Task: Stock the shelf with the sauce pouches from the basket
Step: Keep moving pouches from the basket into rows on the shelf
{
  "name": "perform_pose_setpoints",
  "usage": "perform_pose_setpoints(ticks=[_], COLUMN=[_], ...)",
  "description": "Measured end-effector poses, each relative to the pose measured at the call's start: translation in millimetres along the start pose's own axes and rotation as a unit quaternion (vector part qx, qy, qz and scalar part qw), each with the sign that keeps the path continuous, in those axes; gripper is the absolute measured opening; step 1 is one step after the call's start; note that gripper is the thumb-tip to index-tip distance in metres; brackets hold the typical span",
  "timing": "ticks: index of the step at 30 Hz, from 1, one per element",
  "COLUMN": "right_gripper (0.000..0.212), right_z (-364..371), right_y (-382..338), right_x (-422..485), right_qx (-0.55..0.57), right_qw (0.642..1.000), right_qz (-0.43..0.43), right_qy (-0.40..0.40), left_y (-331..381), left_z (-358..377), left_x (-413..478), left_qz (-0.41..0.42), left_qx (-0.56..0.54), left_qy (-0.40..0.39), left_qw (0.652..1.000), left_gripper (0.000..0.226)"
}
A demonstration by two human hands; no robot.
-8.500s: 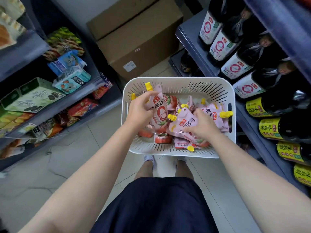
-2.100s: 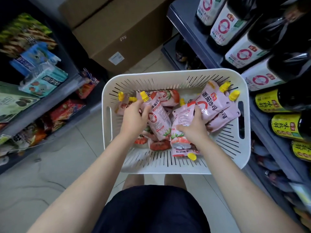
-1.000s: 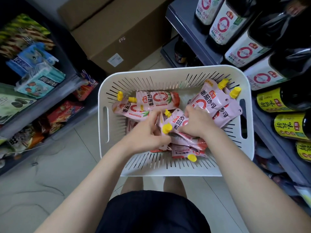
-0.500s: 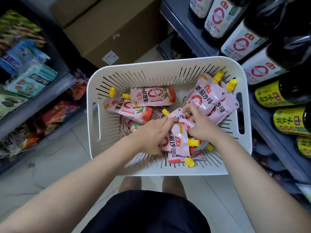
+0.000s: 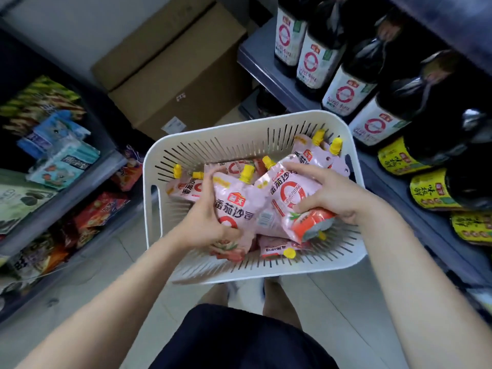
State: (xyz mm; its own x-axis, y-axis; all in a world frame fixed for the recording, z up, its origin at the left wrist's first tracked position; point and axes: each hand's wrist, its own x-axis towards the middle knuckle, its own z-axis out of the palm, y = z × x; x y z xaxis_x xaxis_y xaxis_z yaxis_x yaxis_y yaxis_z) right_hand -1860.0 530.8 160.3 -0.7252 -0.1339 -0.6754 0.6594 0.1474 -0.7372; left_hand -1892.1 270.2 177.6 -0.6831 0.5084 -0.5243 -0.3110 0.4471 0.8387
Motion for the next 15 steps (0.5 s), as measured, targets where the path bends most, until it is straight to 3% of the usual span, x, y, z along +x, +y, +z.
perform_pose_setpoints(ticks=[4,8,10,12,15], right_gripper=[0.086,0.082,0.082,0.084,0.085], right_z=[3,17,24,34,47], right_y=[-31,-69,-87,-100,-110], right_x=[-59,-143,-193,-244,-319], right_qx=[0.102,0.155,0.168,0.179,0.183], right_qw=[0.989,0.958,0.943,0.936,0.920], right_qz=[-0.094,-0.198,-0.223,-0.220,-0.222], right_qy=[0.041,0.136,0.182,0.207,0.268], left_y=[51,106,134,160,205], left_z=[-8,1,7,15,34], left_x=[-25,-49,-68,-90,-126], left_qz=[0.032,0.025,-0.022,-0.045,-0.001], left_qx=[-0.160,-0.341,-0.387,-0.402,-0.422], left_qy=[0.099,0.075,-0.010,-0.144,-0.284], left_qw=[0.982,0.937,0.922,0.903,0.861], left_gripper=[0.091,0.094,0.105,0.101,0.055])
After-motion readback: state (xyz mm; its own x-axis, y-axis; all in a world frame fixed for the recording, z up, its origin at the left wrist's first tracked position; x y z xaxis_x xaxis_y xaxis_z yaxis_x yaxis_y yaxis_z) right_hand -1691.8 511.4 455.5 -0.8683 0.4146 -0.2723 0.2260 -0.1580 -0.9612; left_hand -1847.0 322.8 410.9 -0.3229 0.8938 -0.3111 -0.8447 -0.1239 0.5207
